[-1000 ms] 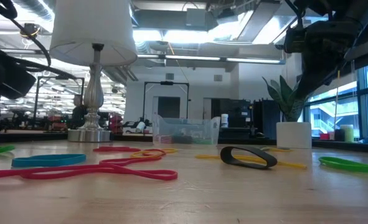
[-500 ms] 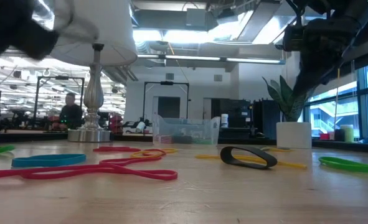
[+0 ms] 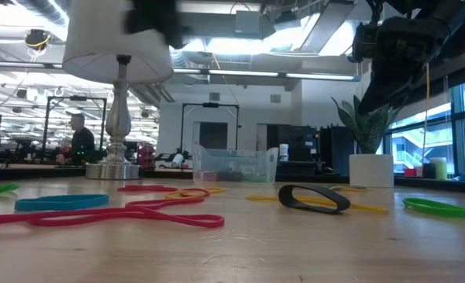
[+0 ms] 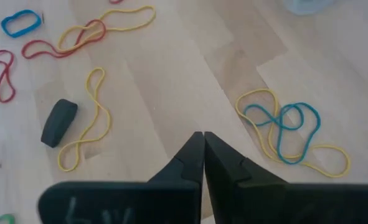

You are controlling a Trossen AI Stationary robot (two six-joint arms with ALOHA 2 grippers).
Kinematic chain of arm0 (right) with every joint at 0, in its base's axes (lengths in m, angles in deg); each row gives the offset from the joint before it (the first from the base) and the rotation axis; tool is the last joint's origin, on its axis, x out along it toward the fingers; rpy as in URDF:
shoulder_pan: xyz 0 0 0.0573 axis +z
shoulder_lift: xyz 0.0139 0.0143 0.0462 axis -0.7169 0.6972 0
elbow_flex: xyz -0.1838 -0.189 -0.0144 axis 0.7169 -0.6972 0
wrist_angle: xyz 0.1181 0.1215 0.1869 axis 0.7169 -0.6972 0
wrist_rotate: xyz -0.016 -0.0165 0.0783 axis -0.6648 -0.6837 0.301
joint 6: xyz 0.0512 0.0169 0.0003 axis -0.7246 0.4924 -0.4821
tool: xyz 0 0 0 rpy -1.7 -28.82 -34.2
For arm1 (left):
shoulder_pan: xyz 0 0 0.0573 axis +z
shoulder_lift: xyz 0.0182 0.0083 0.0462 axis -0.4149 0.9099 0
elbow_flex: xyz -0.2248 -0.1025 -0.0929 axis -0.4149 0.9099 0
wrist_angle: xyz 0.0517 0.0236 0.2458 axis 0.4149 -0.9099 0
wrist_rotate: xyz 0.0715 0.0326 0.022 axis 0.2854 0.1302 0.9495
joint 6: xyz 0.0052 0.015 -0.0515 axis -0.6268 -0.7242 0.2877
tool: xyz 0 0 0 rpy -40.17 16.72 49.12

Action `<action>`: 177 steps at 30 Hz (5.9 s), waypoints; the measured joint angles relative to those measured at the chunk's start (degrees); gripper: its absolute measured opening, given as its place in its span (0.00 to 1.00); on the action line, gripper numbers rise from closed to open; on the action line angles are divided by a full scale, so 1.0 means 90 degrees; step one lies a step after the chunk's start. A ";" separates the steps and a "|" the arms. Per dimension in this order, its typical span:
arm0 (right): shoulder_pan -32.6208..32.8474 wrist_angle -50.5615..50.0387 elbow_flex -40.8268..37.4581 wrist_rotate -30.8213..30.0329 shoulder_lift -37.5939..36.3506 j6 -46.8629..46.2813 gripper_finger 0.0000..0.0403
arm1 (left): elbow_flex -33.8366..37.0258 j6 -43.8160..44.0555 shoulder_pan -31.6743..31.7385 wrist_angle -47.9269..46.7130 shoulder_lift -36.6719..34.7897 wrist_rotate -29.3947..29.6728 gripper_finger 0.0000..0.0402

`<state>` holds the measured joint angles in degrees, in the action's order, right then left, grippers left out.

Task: Pick and place rubber bands into bin
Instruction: Put the left black rubber band into the transparent bin, then put the top blue rubber band into the transparent bin

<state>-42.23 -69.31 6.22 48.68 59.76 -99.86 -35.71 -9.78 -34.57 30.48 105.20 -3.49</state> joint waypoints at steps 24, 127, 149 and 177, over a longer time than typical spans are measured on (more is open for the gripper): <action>-0.0002 -0.0006 0.0000 -0.0183 0.0000 -0.1695 0.04 | -0.3038 -0.3959 0.3913 0.1065 0.4275 -0.1208 0.01; -0.2460 -0.0957 0.1593 -0.0164 0.4565 -0.1488 0.26 | 0.4488 -0.0892 -0.0331 0.3434 -0.2895 -0.1061 0.01; -0.1172 -0.2078 0.1814 -0.0926 0.2592 -0.3402 0.00 | 0.4488 -0.1515 -0.0266 0.3333 -0.2890 -0.1064 0.00; -0.1128 -0.3321 0.7454 -0.2929 0.5127 -0.1430 0.00 | 0.4481 -0.3253 0.1050 0.2372 -0.3596 -0.2002 0.00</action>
<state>-52.38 -99.20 73.31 22.32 105.90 -112.73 4.61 -39.05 -25.12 51.83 72.83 -21.51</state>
